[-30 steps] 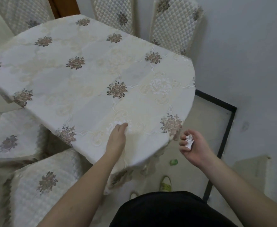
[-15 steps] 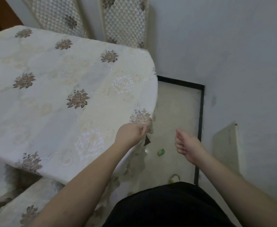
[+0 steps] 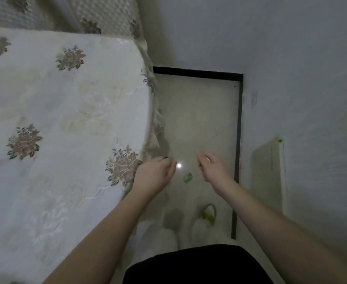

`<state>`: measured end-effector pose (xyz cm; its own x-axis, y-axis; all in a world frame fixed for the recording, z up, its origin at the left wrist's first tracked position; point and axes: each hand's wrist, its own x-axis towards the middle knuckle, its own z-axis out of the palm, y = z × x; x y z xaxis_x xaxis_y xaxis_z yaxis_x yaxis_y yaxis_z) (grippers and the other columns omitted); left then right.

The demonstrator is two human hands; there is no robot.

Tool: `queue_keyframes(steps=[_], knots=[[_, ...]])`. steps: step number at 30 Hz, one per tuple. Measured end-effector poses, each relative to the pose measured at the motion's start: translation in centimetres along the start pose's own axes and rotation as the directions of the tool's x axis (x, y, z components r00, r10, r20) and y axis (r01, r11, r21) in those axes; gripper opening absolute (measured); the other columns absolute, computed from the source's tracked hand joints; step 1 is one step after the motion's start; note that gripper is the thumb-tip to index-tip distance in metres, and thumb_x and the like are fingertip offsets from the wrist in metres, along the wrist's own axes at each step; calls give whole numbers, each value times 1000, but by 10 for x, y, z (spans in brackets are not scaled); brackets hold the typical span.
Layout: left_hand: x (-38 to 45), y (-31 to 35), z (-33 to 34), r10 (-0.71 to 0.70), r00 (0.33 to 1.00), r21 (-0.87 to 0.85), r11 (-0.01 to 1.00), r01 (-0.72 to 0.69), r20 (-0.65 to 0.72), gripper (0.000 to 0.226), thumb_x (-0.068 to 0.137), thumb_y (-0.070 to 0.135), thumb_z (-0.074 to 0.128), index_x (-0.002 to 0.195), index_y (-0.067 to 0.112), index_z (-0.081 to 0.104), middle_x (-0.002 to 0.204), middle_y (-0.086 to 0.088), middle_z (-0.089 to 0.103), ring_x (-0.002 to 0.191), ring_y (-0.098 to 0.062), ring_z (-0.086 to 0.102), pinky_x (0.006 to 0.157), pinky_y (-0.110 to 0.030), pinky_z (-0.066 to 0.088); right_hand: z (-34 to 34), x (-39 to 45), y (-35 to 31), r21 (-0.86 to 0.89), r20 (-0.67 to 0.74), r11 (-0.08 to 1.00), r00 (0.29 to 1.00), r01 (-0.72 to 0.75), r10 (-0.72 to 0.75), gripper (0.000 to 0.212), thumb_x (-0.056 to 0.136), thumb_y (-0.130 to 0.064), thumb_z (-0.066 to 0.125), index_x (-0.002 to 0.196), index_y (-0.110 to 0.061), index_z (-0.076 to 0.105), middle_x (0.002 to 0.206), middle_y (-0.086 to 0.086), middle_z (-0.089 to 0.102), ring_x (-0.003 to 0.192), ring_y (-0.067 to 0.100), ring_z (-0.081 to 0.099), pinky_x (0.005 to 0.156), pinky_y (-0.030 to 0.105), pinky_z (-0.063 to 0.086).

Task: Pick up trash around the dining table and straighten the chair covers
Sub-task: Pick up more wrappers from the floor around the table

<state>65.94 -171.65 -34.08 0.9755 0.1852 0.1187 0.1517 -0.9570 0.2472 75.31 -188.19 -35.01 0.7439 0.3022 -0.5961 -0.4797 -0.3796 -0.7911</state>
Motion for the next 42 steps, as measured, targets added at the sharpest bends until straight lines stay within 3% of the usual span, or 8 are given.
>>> queue_keyframes(steps=[5, 9, 13, 22, 28, 31, 34, 42], knots=[[28, -2, 62, -136, 990, -42, 990, 135, -32, 34, 87, 36, 53, 59, 18, 47, 58, -2, 47, 51, -25, 53, 44, -26, 27, -22, 64, 47, -337, -7, 931, 988, 142, -154, 30, 95, -40, 51, 74, -20, 59, 62, -9, 55, 57, 3, 49, 55, 17, 37], [43, -2, 140, -167, 985, 11, 986, 167, -41, 32, 84, 25, 64, 57, 15, 49, 58, -7, 48, 52, -26, 50, 42, -30, 29, -21, 122, 114, -590, 38, 769, 960, 245, -276, 18, 94, -35, 51, 91, -19, 58, 84, 1, 63, 76, 17, 58, 68, 33, 47], [48, -22, 235, -186, 981, -20, 982, 187, 57, 32, 85, 28, 54, 57, 13, 52, 57, -7, 49, 50, -27, 50, 46, -26, 21, -6, 185, 192, -708, 85, 646, 942, 286, -324, 11, 92, -23, 57, 96, -14, 62, 94, 8, 61, 82, 24, 57, 66, 33, 43], [42, -73, 419, -135, 974, -87, 984, 153, 182, 35, 87, 31, 48, 55, 19, 40, 57, 1, 39, 55, -11, 29, 48, -26, 18, 32, 303, 364, -769, 165, 609, 980, 196, -108, 26, 96, -19, 47, 116, -5, 55, 104, 15, 48, 94, 33, 52, 72, 35, 40], [9, -123, 510, -235, 918, -27, 966, 256, 319, 36, 90, 34, 41, 59, 17, 49, 61, 1, 41, 53, -22, 44, 42, -29, 29, 74, 361, 438, -745, 196, 643, 979, 180, -48, 47, 96, -9, 42, 141, -19, 35, 135, 15, 35, 111, 35, 47, 88, 42, 45], [-2, -142, 537, -244, 875, 49, 968, 247, 417, 32, 94, 32, 44, 67, 17, 54, 67, 0, 45, 59, -18, 43, 46, -26, 17, 90, 389, 480, -823, 248, 527, 969, 210, 1, 69, 94, -6, 42, 151, -30, 11, 154, 15, 13, 123, 37, 40, 94, 43, 43], [-5, -156, 558, -245, 857, 118, 970, 215, 454, 32, 95, 34, 45, 73, 16, 59, 76, -4, 52, 67, -22, 49, 50, -29, 22, 104, 416, 514, -858, 288, 454, 957, 239, 39, 70, 96, -8, 39, 152, -32, 4, 157, 18, 5, 130, 38, 38, 95, 42, 42], [2, -168, 598, -202, 872, 145, 978, 152, 446, 31, 96, 34, 46, 72, 17, 56, 73, 1, 41, 64, -16, 36, 52, -28, 18, 115, 461, 572, -920, 301, 305, 942, 247, 145, 54, 97, -11, 34, 149, -20, 20, 154, 22, 8, 126, 41, 41, 94, 43, 43]])
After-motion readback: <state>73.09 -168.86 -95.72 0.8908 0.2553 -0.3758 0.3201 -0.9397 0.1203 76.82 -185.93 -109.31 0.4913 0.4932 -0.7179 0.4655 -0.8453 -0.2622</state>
